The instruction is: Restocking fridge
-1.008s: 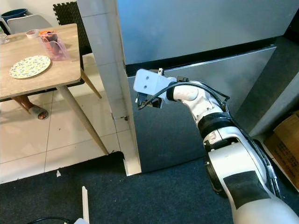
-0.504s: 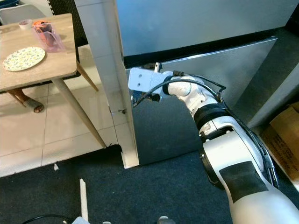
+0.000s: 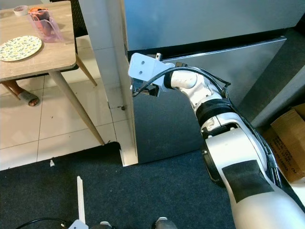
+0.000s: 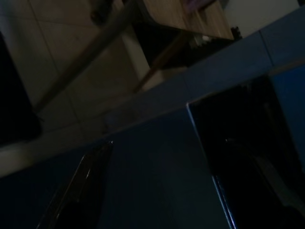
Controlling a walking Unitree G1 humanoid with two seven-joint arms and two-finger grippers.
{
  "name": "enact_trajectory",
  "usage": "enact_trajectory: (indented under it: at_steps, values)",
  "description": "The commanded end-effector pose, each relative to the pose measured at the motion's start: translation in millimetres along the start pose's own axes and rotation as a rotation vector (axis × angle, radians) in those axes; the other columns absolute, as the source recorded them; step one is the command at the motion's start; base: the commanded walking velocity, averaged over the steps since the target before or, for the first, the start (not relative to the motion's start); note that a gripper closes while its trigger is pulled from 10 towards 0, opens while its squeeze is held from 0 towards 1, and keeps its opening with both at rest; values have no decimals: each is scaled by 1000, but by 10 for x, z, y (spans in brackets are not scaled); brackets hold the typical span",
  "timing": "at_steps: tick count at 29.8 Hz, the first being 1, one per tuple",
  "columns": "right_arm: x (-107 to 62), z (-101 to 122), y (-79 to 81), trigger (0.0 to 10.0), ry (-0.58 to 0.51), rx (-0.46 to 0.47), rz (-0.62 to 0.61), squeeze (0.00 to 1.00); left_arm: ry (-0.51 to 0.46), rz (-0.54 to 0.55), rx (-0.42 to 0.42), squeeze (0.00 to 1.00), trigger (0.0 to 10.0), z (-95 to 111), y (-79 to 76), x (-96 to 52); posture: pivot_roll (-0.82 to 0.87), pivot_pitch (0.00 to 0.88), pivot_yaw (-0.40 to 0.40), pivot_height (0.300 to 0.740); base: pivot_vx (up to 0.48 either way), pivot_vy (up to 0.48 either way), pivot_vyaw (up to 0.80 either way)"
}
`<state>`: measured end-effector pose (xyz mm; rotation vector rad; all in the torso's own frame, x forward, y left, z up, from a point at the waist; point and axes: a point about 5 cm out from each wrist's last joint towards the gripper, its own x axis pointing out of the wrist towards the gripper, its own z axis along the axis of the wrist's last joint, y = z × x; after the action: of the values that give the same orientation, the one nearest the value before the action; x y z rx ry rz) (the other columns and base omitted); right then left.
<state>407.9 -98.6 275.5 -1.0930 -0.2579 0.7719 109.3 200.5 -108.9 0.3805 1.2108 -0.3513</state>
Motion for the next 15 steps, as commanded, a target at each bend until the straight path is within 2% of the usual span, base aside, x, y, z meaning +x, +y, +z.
enact_trajectory:
  at_steps: [1, 9, 12, 15]
  values:
    - [5, -42, -4, 10000, 57, -36, -10, 0, -9, -60, 17, 0, 10000, 16, -209, 27, 16, 192, -52, 740, 0, 0, 0]
    - [11, -66, -49, 10000, 121, -62, -31, 0, -7, -48, 10, 0, 10000, -17, -203, 22, 27, 208, -55, 740, 0, 0, 0]
    - [12, -101, -28, 10000, 167, -99, 6, 0, -5, -45, 12, 0, 10000, -24, -195, 20, 27, 210, -54, 740, 0, 0, 0]
    - [-23, -176, 70, 10000, 210, -134, 154, 0, -6, -45, 15, 0, 10000, -13, -188, 21, 24, 211, -53, 740, 0, 0, 0]
